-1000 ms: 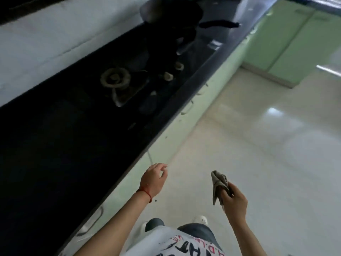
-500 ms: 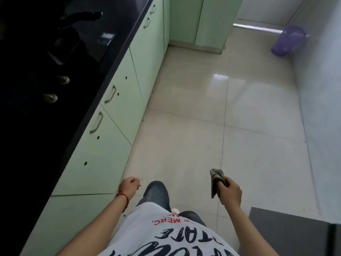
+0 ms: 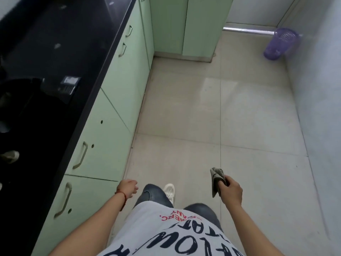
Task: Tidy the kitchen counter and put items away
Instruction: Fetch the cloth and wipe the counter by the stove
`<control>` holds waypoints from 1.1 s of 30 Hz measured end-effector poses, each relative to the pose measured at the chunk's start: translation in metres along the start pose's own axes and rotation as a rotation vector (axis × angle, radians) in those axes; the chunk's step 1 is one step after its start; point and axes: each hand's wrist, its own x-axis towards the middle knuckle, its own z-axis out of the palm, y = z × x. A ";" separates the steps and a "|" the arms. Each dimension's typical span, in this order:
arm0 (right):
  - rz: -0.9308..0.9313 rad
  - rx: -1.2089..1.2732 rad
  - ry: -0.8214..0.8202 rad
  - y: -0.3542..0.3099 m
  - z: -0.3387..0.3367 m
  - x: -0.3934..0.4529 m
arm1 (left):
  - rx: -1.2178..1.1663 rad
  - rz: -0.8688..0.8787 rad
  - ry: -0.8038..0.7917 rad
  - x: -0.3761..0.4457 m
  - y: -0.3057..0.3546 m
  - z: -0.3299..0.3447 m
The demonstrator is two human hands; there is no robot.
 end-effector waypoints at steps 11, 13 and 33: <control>0.076 0.023 0.042 -0.082 -0.019 0.153 | 0.149 0.339 -0.069 0.062 0.257 0.058; 0.067 0.002 0.009 -0.106 -0.023 0.190 | 0.112 0.313 -0.040 0.077 0.286 0.065; -0.232 -0.181 -0.173 -0.420 0.055 0.481 | -0.141 -0.065 0.192 0.217 0.452 0.022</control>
